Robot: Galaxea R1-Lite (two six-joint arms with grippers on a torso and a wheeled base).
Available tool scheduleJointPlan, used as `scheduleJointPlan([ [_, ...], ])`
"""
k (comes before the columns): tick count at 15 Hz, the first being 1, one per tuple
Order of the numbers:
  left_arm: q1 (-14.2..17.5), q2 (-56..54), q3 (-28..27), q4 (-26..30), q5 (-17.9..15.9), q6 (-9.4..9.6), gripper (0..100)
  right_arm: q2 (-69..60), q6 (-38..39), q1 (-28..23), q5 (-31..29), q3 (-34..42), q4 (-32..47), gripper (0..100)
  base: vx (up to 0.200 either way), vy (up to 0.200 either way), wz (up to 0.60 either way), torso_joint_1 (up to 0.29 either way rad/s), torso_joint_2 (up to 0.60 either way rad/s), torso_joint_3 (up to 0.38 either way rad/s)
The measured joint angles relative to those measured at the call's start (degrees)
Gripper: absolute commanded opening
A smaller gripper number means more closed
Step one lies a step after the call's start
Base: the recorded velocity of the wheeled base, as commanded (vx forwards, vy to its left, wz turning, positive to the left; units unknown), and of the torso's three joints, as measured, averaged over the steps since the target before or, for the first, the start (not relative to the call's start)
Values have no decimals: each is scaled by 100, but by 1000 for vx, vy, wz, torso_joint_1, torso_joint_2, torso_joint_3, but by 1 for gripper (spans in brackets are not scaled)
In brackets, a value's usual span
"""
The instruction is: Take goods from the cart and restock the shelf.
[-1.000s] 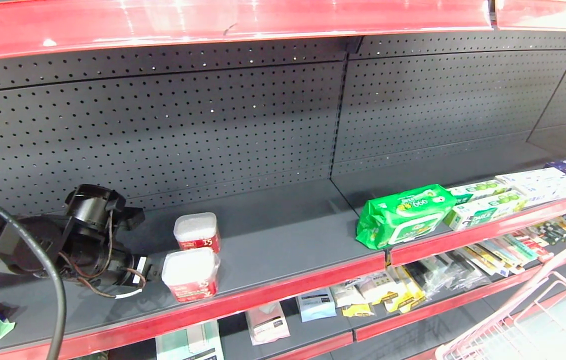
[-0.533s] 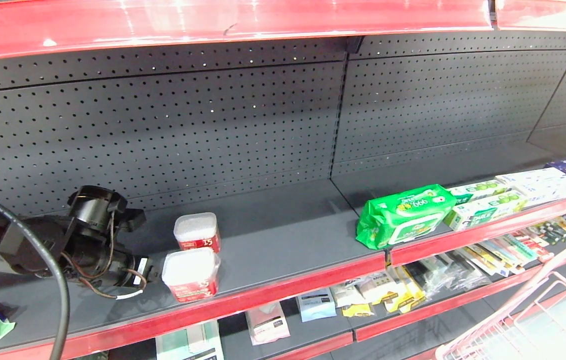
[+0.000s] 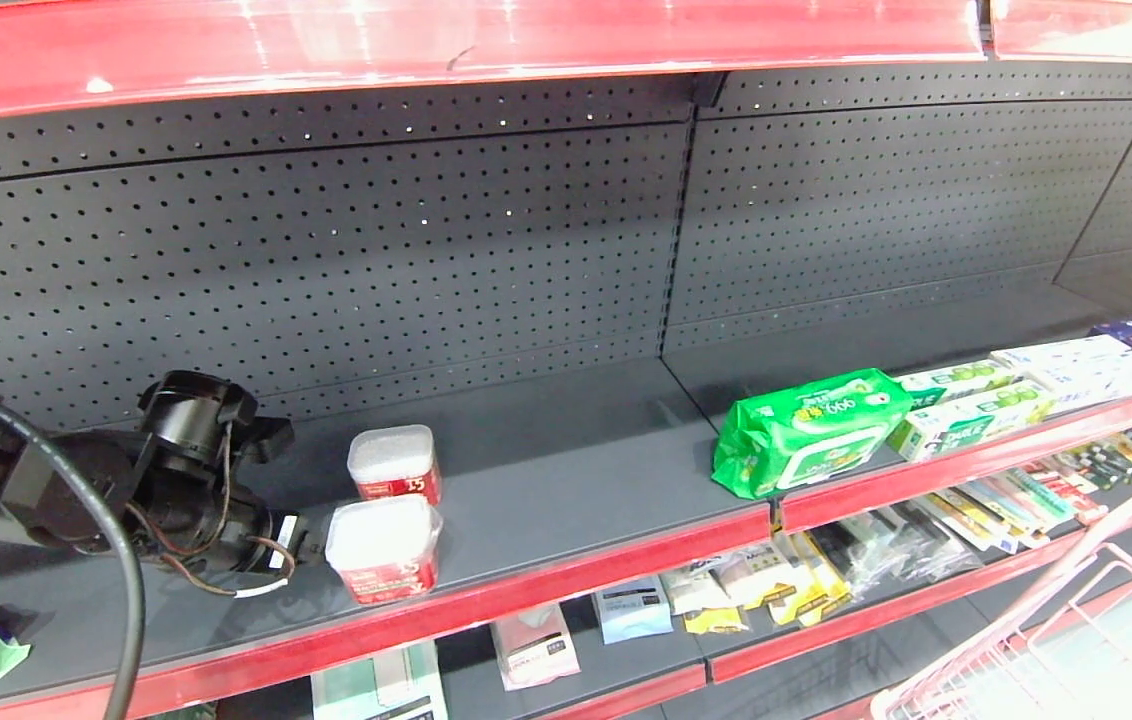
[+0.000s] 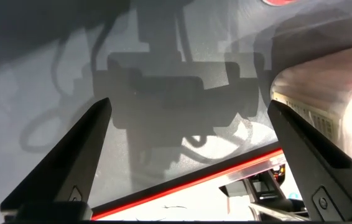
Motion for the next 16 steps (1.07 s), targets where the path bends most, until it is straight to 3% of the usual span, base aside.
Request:
scheduleJointPlan([
  [16,-69,91,-2,10,-5,-9,100,5,0,0,0,0,0,100,0,0,0,0,0,0],
])
